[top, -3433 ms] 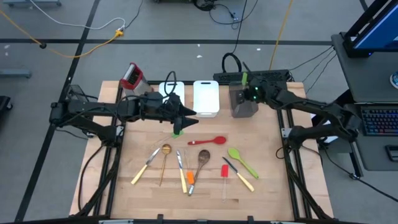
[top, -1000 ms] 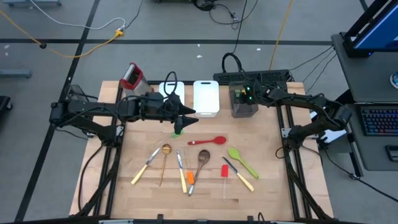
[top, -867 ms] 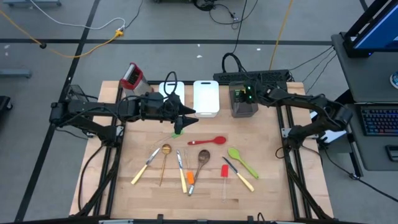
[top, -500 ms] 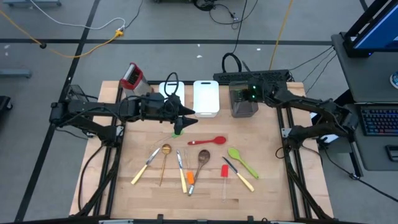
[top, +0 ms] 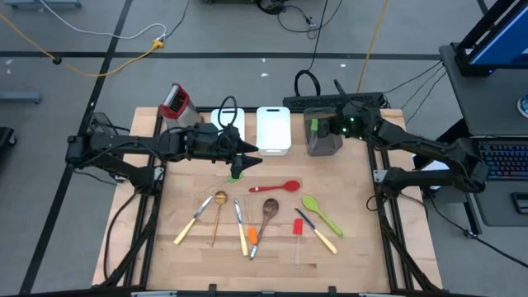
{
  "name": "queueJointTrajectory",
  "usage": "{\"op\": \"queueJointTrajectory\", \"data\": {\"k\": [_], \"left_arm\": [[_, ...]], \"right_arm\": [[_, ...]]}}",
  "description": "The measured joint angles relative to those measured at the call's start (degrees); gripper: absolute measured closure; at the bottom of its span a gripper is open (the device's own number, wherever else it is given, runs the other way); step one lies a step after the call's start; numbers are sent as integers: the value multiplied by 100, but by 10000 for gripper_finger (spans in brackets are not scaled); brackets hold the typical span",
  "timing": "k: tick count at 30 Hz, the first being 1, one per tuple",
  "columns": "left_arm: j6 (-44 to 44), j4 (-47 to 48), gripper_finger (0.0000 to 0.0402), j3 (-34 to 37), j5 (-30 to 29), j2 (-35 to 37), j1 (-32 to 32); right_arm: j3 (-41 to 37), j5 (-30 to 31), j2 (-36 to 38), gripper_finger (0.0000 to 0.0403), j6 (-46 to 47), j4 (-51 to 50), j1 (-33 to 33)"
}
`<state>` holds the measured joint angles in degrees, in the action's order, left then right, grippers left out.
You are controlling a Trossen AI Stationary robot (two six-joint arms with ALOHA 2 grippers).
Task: Pick & Place Kitchen Items
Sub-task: Put the green silicone spatula into the black bin
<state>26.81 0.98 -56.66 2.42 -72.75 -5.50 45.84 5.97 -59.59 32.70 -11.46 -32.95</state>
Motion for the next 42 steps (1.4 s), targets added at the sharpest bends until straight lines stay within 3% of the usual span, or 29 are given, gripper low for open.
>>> {"op": "queueJointTrajectory", "data": {"k": [17,21,36,42], "left_arm": [[68,-3,133,0,-2,0,-21],[48,-94,133,2,-1,0,-21],[44,-130,133,2,-2,0,-21],[46,-128,133,2,-2,0,-21]], "right_arm": [[-3,36,1100,403,-500,-312,650],[-41,469,1375,403,-594,-683,859],[-1828,571,3193,403,-624,29,1458],[-2234,284,3893,403,-641,50,1579]]}}
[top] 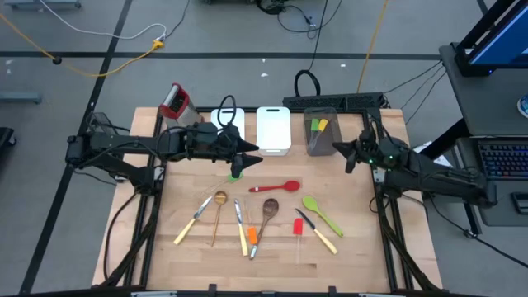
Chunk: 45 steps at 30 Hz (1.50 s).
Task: Pick & Place Kitchen Items
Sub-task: Put the green silicone spatula into the black bin
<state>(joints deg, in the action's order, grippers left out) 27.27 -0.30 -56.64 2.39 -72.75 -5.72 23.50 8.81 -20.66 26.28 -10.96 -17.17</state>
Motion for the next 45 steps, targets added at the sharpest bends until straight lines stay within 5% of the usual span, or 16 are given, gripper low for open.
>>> {"op": "queueJointTrajectory", "data": {"k": [18,23,29,38,45], "left_arm": [[221,13,133,0,-5,0,43],[769,212,133,0,-433,0,150],[1231,1009,133,0,-577,0,413],[2518,3464,133,2,-890,0,721],[2675,3984,133,2,-852,0,776]], "right_arm": [[-323,-313,1723,403,-666,-587,54],[-327,-314,2045,403,-829,-741,54],[-325,-461,2054,403,-959,-780,53],[-325,-452,2054,403,-904,-752,54],[-325,-449,2054,403,-857,-734,54]]}}
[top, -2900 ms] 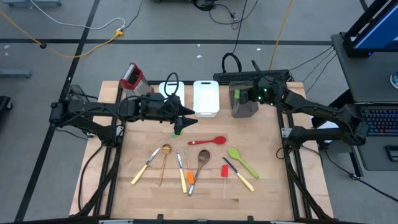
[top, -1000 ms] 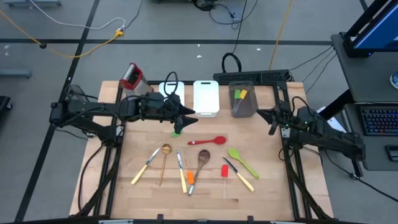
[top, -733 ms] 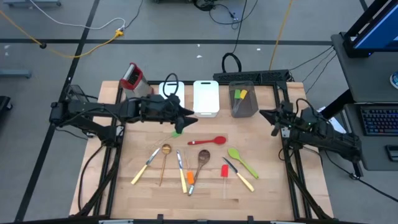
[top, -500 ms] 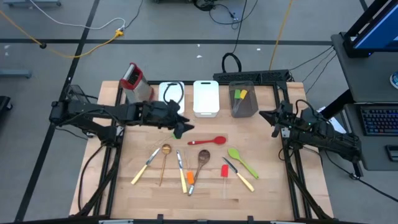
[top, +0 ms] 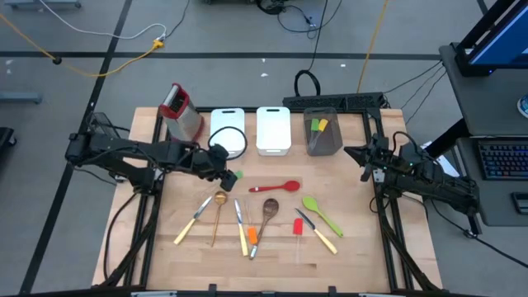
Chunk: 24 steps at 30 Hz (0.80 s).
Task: Pick & Place Kitchen Items
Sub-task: Put the green silicone spatula into the black bin
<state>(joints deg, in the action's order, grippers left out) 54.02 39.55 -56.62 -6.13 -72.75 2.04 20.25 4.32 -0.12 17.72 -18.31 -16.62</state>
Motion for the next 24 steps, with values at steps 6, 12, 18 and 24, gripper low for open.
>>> {"op": "queueJointTrajectory", "data": {"k": [6,12,18,24], "left_arm": [[144,249,122,2,40,-151,2],[113,647,38,7,34,-439,9],[-655,663,20,-4,154,-703,17],[-694,650,50,-6,-41,-792,66]], "right_arm": [[0,2,0,403,4,0,0],[4,5,0,403,108,0,-2],[4,2,-4,403,108,-2,-4],[4,6,-2,403,109,0,-4]]}}
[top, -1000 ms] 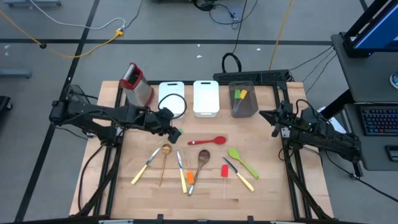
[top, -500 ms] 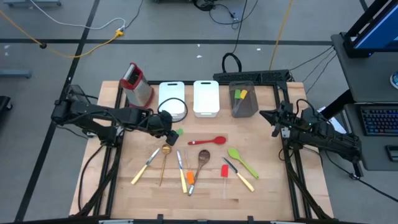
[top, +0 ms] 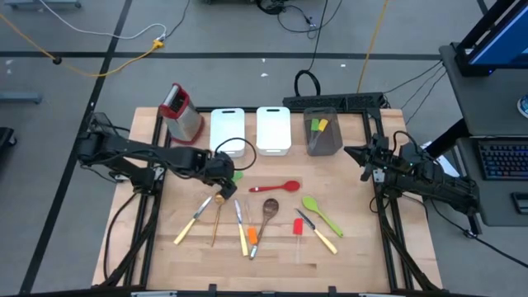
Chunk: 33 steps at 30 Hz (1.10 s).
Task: Pick & Place Kitchen Items
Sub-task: Put the green silicone spatula into the black bin
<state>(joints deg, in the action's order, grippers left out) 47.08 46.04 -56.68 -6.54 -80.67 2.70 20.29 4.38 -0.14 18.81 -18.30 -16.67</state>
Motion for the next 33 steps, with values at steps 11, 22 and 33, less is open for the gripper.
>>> {"op": "queueJointTrajectory", "data": {"k": [11,22,33], "left_arm": [[-57,94,61,35,-62,-661,46],[-50,44,86,35,-116,-1389,-17],[-322,48,92,37,-253,-1582,-253]], "right_arm": [[0,-9,-2,403,2,-2,2],[0,-13,-2,403,24,-2,2],[0,-13,-2,403,24,-2,2]]}}
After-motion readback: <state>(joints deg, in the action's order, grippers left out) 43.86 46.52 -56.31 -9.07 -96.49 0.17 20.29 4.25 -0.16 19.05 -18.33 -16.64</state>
